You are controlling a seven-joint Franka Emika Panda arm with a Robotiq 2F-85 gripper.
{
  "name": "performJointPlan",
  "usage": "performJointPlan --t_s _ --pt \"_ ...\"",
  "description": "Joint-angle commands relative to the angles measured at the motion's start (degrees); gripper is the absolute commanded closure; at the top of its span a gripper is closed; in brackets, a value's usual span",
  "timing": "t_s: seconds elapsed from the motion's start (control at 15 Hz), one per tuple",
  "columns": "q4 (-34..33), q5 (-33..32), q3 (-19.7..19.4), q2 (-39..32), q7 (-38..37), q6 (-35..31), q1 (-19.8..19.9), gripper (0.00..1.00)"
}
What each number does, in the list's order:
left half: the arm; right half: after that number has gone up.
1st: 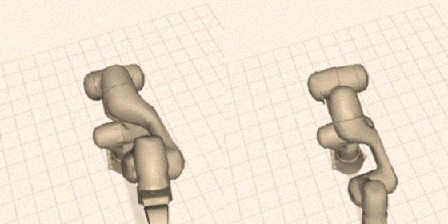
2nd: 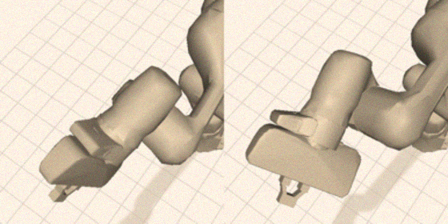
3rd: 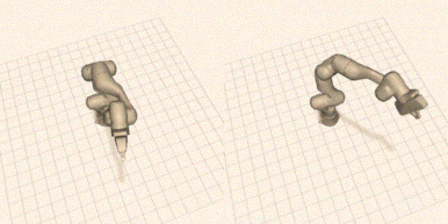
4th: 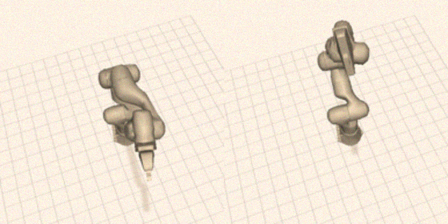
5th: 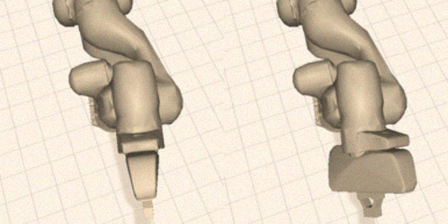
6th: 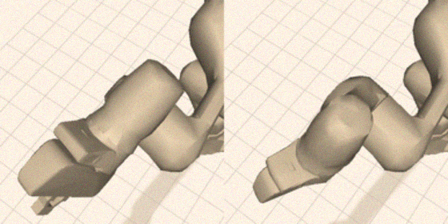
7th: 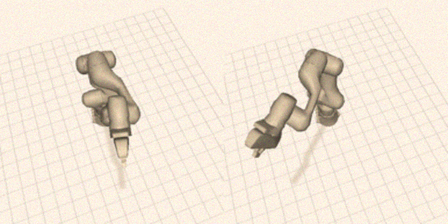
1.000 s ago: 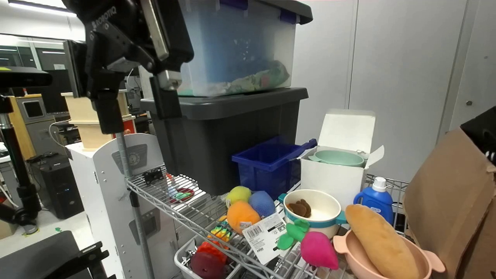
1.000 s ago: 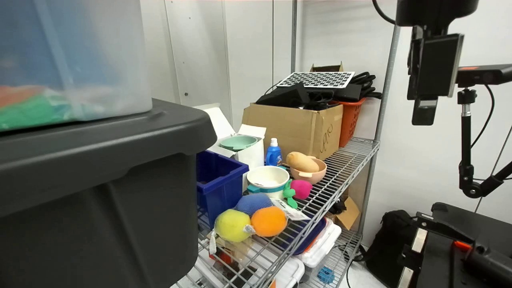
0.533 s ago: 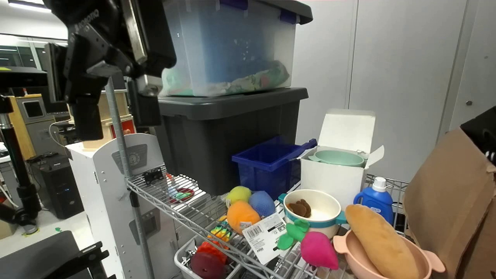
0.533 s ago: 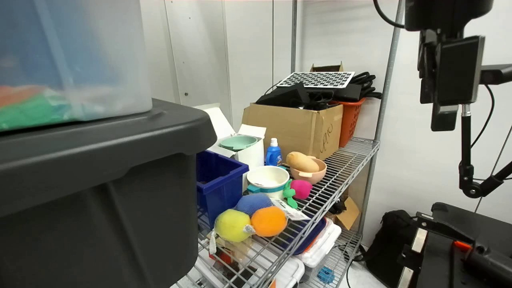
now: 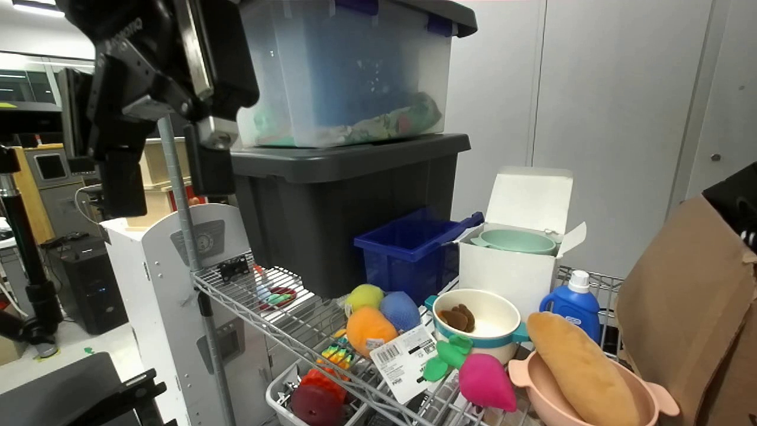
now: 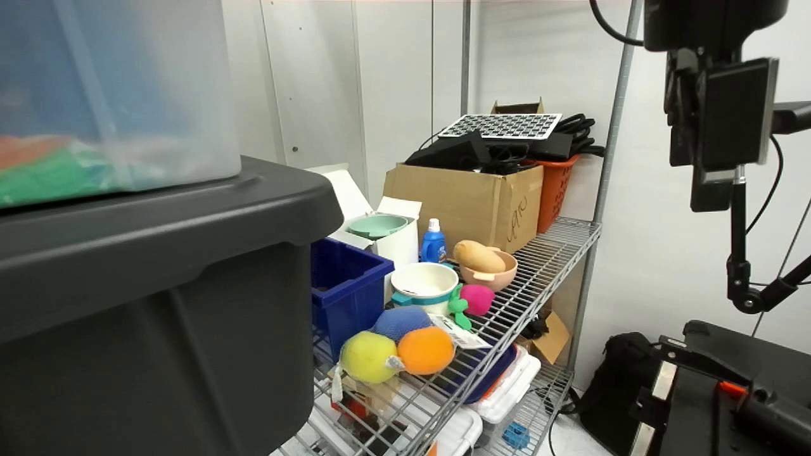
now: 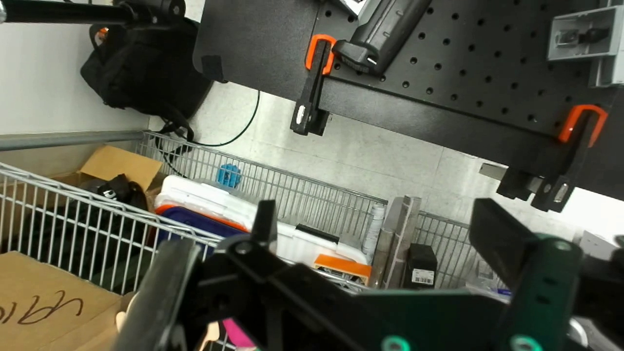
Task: Put the brown doll in the blue trailer
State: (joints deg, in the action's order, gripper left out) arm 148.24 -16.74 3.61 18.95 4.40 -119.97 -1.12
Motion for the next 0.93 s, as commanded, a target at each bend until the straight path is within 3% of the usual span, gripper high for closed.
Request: performJointPlan --t_s 0.0,0.87 --pt "-1.07 -0.67 0.22 -0.33 -0.28 1.74 -0.38 0.00" --pt "-2.28 2.05 -0.38 -1.39 1.22 2.66 -1.00 0.00"
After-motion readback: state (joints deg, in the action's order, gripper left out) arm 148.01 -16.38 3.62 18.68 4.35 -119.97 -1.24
